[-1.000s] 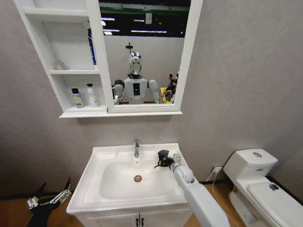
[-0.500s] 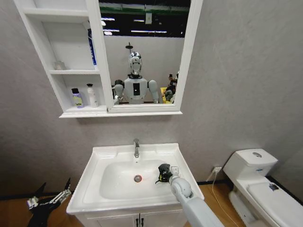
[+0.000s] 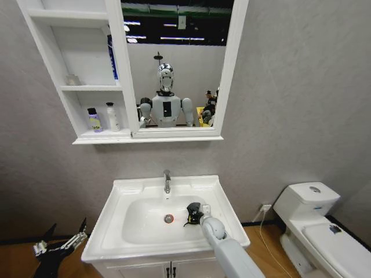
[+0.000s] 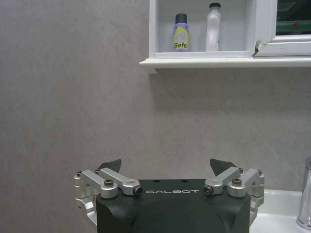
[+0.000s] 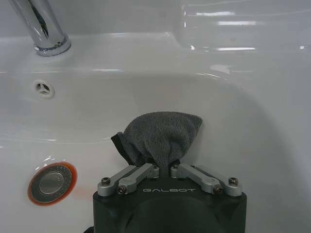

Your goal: Move facial cleanser and shampoo from washbasin to cabinet, then wipe washbasin with towel.

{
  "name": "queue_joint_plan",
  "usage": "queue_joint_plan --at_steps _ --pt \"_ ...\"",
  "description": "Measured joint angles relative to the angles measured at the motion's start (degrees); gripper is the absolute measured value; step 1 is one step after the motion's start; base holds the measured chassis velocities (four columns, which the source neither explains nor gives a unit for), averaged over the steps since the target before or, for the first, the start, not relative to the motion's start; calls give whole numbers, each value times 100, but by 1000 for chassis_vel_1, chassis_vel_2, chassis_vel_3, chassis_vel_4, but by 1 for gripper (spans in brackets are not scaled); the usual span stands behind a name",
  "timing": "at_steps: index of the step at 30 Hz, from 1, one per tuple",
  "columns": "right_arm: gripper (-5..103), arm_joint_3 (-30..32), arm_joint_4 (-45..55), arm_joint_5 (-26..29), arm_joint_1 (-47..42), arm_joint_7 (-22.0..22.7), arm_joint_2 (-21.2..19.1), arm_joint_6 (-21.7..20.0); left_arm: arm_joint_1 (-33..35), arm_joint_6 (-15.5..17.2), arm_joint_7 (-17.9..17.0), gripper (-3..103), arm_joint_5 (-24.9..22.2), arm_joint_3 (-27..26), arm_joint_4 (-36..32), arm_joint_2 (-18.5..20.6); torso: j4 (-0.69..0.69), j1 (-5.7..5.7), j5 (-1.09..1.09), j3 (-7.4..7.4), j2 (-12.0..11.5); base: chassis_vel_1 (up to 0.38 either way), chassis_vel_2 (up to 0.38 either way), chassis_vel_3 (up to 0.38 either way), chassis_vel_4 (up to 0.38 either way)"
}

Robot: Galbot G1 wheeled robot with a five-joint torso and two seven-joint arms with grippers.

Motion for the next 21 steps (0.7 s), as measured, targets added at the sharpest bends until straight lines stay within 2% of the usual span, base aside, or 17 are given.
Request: queue_joint_plan --at_steps 14,21 --pt "5 -13 -798 -194 266 -298 489 118 0 0 0 100 0 0 0 0 -1 0 0 0 -1 0 0 0 0" --pt "5 -112 -1326 -390 477 -590 942 222 0 0 0 100 0 0 0 0 -1 0 0 0 -1 0 0 0 0"
